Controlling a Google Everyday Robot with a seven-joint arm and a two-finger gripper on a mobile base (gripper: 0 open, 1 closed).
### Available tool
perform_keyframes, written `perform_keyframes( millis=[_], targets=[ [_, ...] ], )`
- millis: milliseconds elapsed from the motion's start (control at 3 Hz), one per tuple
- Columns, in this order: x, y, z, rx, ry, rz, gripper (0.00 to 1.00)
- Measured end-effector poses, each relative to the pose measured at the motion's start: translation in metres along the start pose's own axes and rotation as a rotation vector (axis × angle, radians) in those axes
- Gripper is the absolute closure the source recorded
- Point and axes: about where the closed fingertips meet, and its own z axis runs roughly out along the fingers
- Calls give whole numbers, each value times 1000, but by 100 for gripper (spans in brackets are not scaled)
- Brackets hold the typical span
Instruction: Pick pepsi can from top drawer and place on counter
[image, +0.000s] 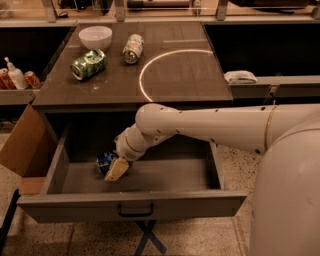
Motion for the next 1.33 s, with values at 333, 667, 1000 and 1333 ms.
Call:
perform_keyframes(
  millis=[333, 667, 1000, 1333],
  targets=[
    [3, 0, 6, -10, 5, 6, 43],
    [3, 1, 9, -14, 7, 5, 72],
    [1, 2, 9, -12, 8, 2, 95],
    [0, 3, 5, -4, 9, -6, 100]
  ],
)
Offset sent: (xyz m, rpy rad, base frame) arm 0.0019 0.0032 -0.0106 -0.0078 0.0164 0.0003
